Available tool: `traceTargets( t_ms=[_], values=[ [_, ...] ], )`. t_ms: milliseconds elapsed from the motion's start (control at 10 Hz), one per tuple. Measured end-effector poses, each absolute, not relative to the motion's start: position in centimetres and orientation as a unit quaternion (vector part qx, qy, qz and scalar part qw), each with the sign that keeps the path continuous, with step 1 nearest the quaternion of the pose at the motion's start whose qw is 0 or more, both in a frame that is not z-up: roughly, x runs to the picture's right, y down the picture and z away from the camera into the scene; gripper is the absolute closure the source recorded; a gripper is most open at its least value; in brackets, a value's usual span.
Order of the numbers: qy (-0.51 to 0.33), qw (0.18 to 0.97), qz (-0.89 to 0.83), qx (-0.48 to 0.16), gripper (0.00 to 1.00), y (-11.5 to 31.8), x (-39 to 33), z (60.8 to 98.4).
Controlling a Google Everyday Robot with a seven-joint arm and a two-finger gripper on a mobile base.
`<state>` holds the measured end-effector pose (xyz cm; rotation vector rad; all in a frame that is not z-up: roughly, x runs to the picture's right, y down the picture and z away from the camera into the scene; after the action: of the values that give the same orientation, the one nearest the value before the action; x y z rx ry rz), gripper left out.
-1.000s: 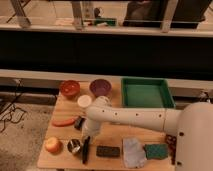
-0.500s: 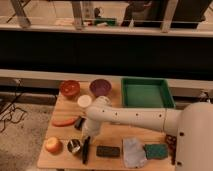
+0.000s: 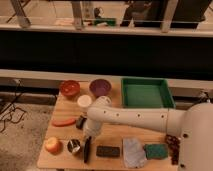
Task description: Wipe red bowl with brush
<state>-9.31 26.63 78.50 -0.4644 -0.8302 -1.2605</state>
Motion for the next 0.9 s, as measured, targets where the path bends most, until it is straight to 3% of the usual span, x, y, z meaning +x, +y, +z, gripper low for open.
traceTargets(
  t_ms=[900],
  values=[
    [-0.350,0.716,-0.579,-0.174,0.81,24.7,-9.4,75.9]
  ],
)
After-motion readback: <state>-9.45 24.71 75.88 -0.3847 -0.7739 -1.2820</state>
